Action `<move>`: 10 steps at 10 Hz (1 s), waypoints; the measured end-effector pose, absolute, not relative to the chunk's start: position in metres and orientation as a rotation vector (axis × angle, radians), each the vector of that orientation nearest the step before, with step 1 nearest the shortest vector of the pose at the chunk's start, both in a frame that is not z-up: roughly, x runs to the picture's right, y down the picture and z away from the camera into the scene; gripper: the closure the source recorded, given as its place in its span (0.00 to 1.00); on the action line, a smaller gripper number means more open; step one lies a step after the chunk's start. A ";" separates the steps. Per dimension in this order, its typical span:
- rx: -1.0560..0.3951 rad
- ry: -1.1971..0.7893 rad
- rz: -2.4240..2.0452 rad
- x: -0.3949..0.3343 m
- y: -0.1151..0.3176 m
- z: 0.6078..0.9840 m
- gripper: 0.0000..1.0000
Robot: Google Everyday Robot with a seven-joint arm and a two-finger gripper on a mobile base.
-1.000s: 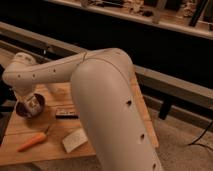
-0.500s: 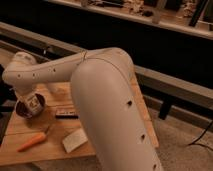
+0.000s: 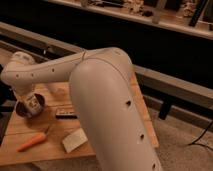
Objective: Place the bottle in the ceramic bowl
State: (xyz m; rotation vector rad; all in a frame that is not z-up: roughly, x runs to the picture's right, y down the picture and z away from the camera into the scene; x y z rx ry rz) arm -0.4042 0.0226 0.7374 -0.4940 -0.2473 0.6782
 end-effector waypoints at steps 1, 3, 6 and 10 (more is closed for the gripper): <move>-0.491 -0.245 0.674 -0.403 0.021 0.737 0.40; -0.491 -0.242 0.672 -0.403 0.021 0.737 0.25; -0.488 -0.238 0.673 -0.401 0.020 0.737 0.20; -0.459 -0.257 0.684 -0.400 0.008 0.731 0.20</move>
